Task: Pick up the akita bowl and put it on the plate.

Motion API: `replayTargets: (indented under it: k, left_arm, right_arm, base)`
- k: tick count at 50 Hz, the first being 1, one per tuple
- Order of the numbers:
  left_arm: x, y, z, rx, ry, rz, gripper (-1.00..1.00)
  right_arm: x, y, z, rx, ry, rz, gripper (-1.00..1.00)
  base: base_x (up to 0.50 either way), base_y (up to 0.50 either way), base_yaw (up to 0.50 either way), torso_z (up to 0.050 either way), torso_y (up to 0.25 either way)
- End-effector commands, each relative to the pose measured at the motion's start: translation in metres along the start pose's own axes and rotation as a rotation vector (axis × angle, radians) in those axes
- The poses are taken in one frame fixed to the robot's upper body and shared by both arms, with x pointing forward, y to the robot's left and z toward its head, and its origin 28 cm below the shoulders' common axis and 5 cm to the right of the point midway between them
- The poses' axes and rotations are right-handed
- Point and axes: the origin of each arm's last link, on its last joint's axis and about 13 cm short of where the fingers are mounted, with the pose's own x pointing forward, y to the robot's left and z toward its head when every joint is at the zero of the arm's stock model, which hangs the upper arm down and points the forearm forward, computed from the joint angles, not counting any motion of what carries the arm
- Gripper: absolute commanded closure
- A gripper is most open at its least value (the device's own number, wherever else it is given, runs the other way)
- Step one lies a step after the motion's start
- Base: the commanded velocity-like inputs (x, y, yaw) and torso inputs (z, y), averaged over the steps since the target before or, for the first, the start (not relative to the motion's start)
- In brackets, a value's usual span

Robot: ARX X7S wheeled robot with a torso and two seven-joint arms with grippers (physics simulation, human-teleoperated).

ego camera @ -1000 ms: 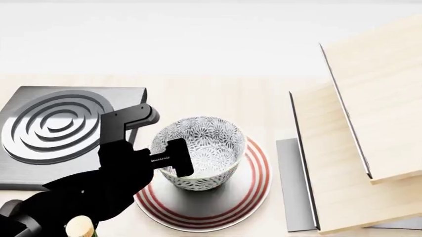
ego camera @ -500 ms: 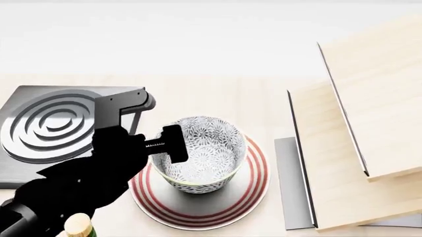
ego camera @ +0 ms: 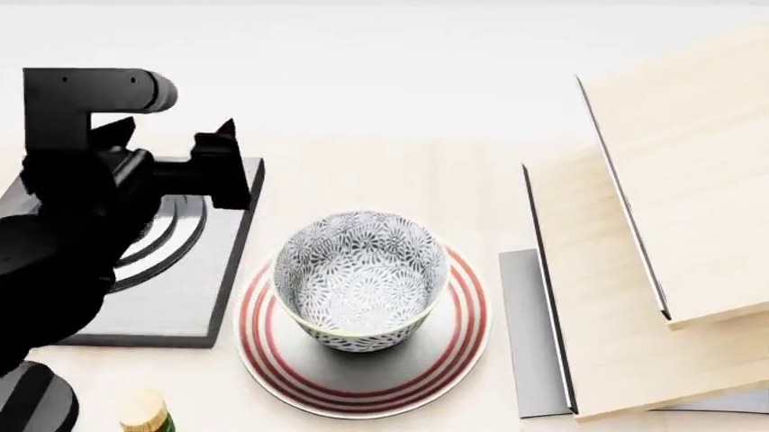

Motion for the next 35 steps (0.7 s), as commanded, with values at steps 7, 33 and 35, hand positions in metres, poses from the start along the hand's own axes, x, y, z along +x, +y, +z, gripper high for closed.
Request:
replayTargets:
  k: [7,33,35]
  left_arm:
    - [-0.091,0.035,0.004,-0.015,-0.255,0.080,-1.00]
    - [-0.177,0.053,-0.012,0.068,-0.499,0.236,-1.00]
    - [-0.187,0.050,-0.008,0.051,-0.528,0.217,-1.00]
  right_arm:
    - [-0.009,-0.006,0.030,-0.051,-0.120,-0.006,-1.00]
    - [-0.012,-0.018,0.135,-0.115,-0.423,-0.048,-1.00]
    - [-0.014,-0.018,0.144,-0.121,-0.450,-0.052,-1.00]
  base:
    - [0.00,0.00,0.00,0.000,0.000]
    - [0.00,0.00,0.00,0.000,0.000]
    - [0.00,0.00,0.00,0.000,0.000]
